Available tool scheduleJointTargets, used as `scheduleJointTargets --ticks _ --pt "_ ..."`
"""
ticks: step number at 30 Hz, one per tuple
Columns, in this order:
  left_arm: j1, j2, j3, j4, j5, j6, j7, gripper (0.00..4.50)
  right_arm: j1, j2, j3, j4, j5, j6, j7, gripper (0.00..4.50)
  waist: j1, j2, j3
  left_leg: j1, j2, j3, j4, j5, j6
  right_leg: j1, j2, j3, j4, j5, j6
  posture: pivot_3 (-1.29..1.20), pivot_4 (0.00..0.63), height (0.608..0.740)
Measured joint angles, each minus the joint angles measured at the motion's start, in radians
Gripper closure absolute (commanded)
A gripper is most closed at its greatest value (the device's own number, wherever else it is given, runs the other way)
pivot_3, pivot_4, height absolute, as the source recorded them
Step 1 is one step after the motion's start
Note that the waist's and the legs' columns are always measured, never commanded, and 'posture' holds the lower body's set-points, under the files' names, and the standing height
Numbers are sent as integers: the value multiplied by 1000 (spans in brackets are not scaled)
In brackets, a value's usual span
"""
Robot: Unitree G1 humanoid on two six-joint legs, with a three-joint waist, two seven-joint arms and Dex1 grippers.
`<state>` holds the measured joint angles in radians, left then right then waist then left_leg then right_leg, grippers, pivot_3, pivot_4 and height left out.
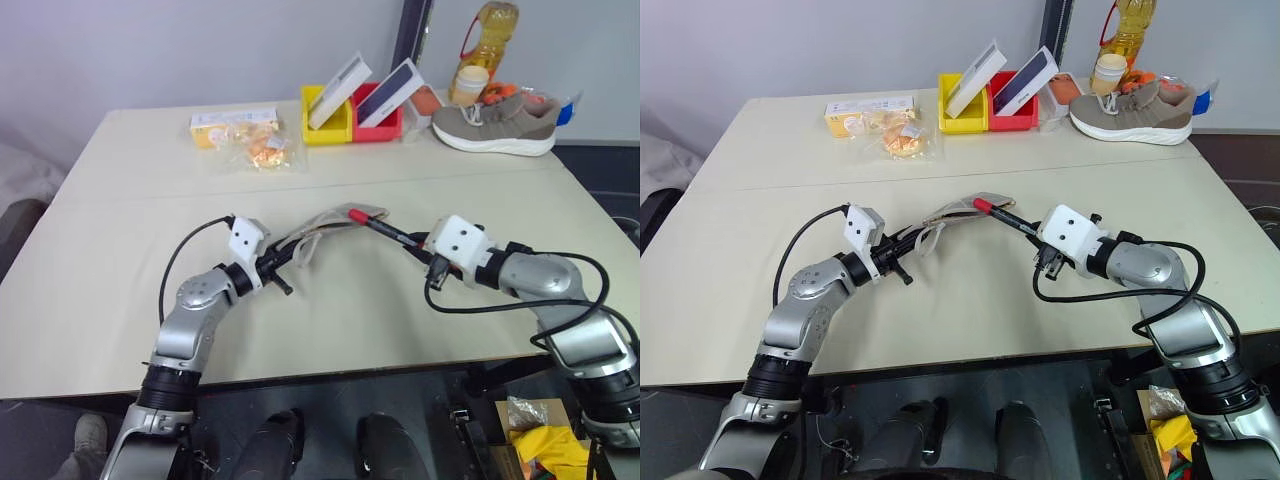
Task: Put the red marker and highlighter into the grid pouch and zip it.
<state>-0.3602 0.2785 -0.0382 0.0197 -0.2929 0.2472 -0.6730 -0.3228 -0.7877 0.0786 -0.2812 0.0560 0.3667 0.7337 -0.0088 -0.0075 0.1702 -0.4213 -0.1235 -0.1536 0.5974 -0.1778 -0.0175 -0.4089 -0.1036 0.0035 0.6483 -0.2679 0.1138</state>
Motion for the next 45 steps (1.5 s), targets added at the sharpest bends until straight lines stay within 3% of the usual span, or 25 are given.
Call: scheduleJointTargets --ticks 17,24,34,40,45 --pt "-2 6 -10 0 6 -16 -24 4500 0 -5 10 -38 -35 -2 52 4111 1 0 0 0 0 0 0 0 0 0 0 0 0 0 0 0 150 740" --pt "-2 78 -73 8 85 -128 -101 4500 -68 -69 91 -13 -164 -49 85 4111 -1 0 0 0 0 0 0 0 0 0 0 0 0 0 0 0 150 740" --pt "-57 129 -139 46 108 -229 -247 4500 -234 -24 279 -10 -324 -97 178 4111 -1 0 0 -1 0 0 0 0 0 -1 0 0 -1 0 0 0 150 740" --pt "-76 128 -137 89 107 -237 -260 4500 -238 3 287 -6 -346 -121 169 1076 -1 0 0 -1 0 0 0 0 0 -1 0 0 -1 0 0 0 150 740" --pt "-95 99 -100 104 84 -209 -216 4500 -236 68 89 -33 -180 -39 151 1076 0 0 0 -1 0 -1 0 0 0 0 0 0 0 0 0 0 150 740"
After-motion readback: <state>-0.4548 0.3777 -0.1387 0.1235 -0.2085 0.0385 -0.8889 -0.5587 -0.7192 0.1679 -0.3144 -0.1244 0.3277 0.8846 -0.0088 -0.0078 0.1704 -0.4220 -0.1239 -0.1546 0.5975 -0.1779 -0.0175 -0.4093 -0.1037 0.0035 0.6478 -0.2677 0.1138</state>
